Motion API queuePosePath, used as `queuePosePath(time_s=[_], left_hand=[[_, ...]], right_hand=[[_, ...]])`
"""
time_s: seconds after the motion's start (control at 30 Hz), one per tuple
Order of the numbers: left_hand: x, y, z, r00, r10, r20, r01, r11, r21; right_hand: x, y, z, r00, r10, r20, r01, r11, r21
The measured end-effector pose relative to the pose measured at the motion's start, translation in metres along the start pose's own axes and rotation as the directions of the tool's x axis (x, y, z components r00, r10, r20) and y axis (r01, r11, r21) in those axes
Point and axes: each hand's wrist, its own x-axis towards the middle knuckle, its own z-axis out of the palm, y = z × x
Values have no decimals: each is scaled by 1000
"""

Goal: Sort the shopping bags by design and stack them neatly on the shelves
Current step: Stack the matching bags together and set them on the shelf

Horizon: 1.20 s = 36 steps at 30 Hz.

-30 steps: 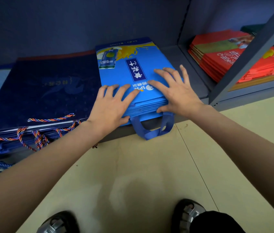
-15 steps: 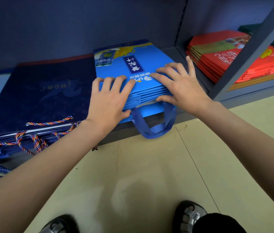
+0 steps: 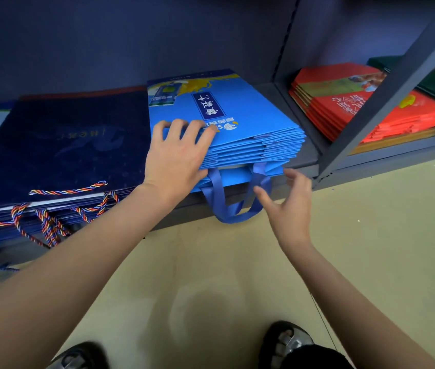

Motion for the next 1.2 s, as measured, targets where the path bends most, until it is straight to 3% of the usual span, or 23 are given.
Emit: queuePosePath(time_s=[0.07, 0.17, 0.23, 0.3, 0.37, 0.43, 0.5, 0.57, 0.63, 0.8, 0.9, 1.0, 1.2], left_hand=[[-1, 1, 0, 1000, -12, 16, 13, 1000, -11], [-3, 4, 0, 998, -28, 49, 29, 999, -32], [-2, 5, -1, 998, -45, 38, 47, 998, -41], [4, 0, -6, 998, -57, 12, 57, 998, -37], [15, -7, -12, 998, -59, -9, 59, 998, -29], [21, -12, -15, 998, -55, -24, 55, 999, 2], [20, -11, -14, 999, -42, -20, 43, 999, 6], [15, -8, -12, 999, -36, -2, 36, 999, -14], [13, -8, -13, 999, -38, 32, 38, 999, -15], [12, -6, -14, 998, -37, 54, 39, 999, -34], [7, -4, -10, 998, -1, 61, 5, 998, -69], [2, -5, -8, 996, 78, 47, -75, 995, -61], [-1, -14, -3, 965, 259, -30, -260, 965, -23]], right_hand=[[0, 3, 18, 996, 74, 53, -74, 997, 0], [8, 0, 43, 984, 176, -35, -175, 984, 30], [2, 5, 54, 970, 239, 42, -237, 970, -45], [-9, 19, 57, 966, 203, 159, -151, 945, -289], [-11, 33, 49, 956, 124, 266, 31, 859, -510], [-4, 35, 38, 941, 82, 329, 128, 813, -568], [-1, 30, 33, 962, 43, 268, 87, 888, -452], [-9, 21, 35, 998, 26, 57, -15, 980, -197], [-17, 8, 37, 997, 42, -60, -46, 997, -65], [-14, -20, 50, 980, 200, -19, -194, 965, 176], [-20, -29, 54, 952, 286, 108, -305, 917, 257], [-23, -36, 59, 935, 299, 192, -340, 909, 241], [-23, -44, 73, 917, 290, 274, -263, 956, -134]])
